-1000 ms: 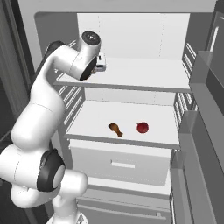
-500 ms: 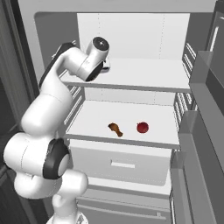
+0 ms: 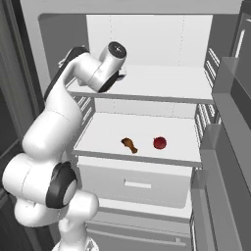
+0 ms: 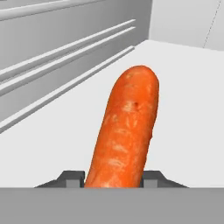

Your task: Open the fridge, remove the pear, carrot, and chicken drumstick, and place them on any counter.

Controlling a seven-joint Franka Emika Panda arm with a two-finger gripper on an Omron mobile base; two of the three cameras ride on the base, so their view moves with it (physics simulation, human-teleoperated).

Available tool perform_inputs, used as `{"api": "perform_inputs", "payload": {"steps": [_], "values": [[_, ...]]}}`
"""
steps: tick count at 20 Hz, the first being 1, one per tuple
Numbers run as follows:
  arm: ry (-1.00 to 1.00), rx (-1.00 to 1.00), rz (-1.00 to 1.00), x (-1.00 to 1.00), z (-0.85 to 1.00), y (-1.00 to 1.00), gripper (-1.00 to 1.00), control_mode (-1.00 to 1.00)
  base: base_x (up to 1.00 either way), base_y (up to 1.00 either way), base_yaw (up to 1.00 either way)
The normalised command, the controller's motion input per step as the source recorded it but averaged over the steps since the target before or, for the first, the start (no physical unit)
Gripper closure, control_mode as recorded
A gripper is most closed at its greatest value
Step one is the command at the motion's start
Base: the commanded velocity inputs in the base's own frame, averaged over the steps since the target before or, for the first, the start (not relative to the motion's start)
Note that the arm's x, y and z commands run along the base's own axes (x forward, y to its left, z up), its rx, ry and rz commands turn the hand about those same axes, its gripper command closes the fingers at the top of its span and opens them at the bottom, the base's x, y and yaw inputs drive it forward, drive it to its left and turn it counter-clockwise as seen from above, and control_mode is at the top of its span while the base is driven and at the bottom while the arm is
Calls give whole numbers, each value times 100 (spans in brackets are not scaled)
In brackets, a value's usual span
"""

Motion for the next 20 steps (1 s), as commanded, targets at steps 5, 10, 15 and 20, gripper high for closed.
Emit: {"api": "perform_inputs", "payload": {"steps": [5, 10, 15, 20], "values": [[-18, 0, -20, -89, 35, -19, 100, -100, 0, 0, 0], [-7, 0, -20, -100, 50, -51, 100, -100, 0, 0, 0], [2, 0, -17, -100, 3, -49, 100, -100, 0, 0, 0], [8, 0, -12, -100, -28, -22, 100, -100, 0, 0, 0]]}}
